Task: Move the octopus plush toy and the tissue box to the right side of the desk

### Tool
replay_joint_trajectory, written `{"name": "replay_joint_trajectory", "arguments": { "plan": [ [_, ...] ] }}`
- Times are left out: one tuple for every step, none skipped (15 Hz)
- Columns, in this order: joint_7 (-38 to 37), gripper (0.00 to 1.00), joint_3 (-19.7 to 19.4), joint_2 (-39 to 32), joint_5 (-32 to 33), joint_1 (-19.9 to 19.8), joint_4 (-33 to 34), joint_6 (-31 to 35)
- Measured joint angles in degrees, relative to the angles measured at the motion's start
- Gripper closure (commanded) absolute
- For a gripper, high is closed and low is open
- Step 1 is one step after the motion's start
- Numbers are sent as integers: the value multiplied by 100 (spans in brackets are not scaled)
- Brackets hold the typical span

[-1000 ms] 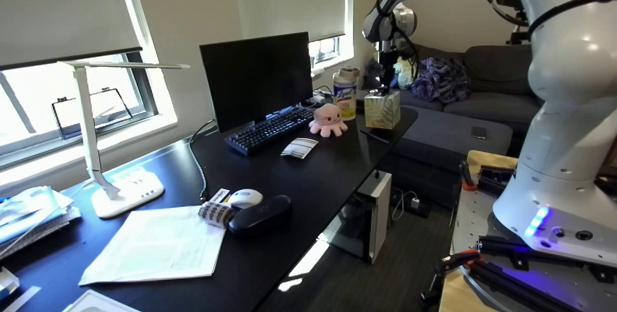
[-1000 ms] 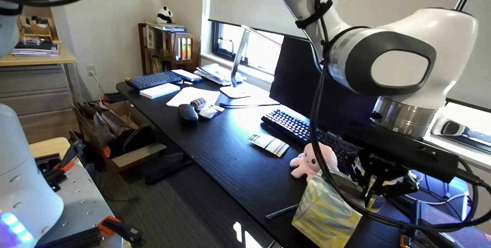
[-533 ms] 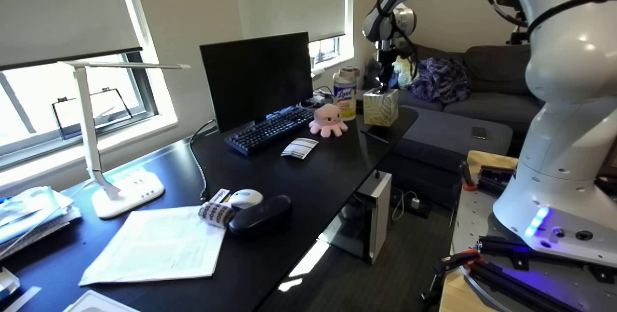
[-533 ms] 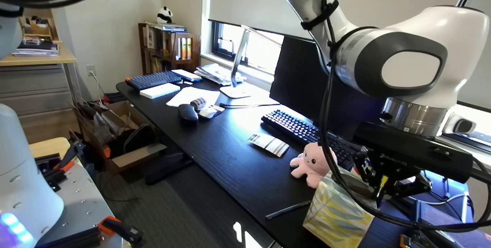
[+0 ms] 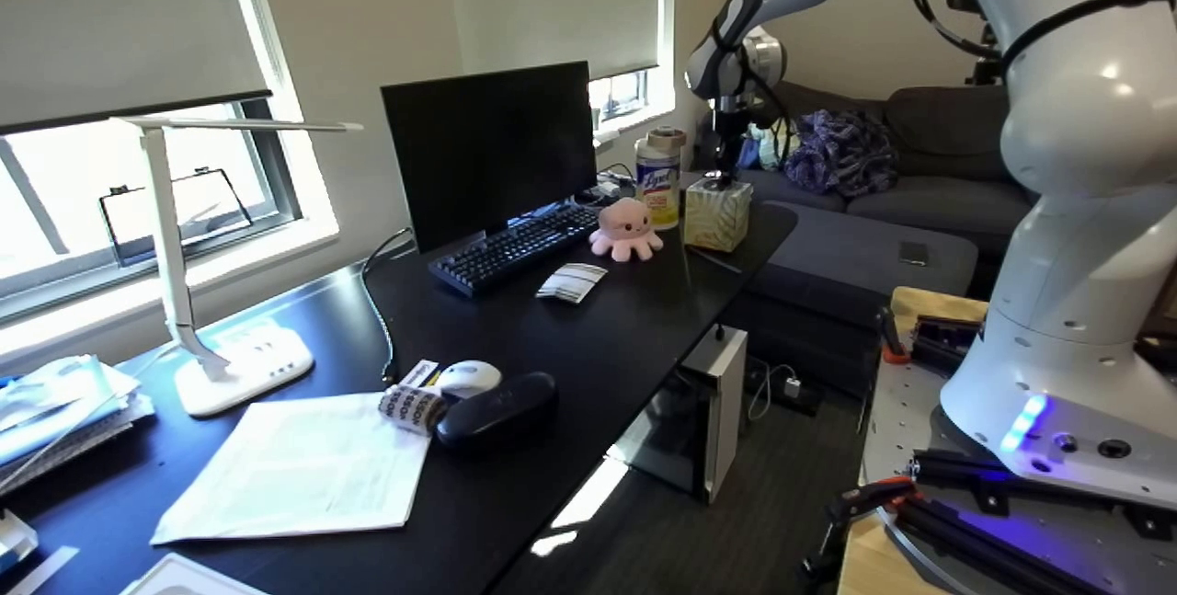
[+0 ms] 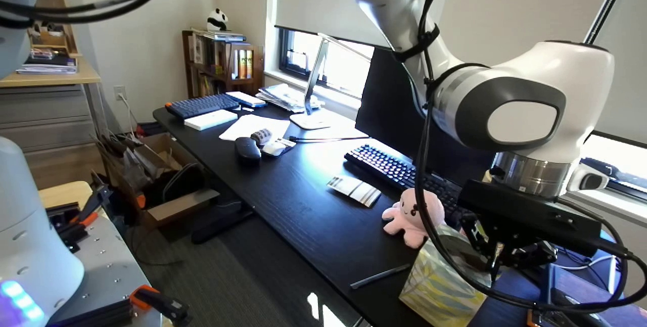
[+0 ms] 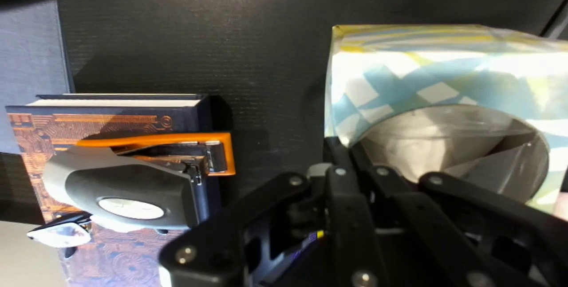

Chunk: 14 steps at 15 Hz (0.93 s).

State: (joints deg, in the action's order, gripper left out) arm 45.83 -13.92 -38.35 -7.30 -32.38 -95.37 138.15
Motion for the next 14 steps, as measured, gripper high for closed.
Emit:
{"name": "replay_joint_trajectory", "arguments": {
  "plan": [
    [0,96,7,-2,0,-25,0,16],
    [0,71,14,-3,0,-53,0,23],
    [0,70,16,-3,0,-81,0,24],
    [0,64,23,-3,0,-117,0,24],
    [0,58,39,-3,0,-152,0,29],
    [0,51,69,-2,0,-192,0,33],
    [0,45,106,4,-1,-229,0,50],
    [0,38,153,17,-3,-269,0,77],
    [0,33,191,40,-3,-292,-1,97],
    [0,25,223,71,-3,-305,-1,111],
    [0,19,267,115,-4,-323,-3,118],
    [0,12,308,167,-9,-333,-7,118],
    [0,7,353,240,-13,-339,-22,118],
    [0,2,402,330,-13,-340,-48,118]
  ]
}}
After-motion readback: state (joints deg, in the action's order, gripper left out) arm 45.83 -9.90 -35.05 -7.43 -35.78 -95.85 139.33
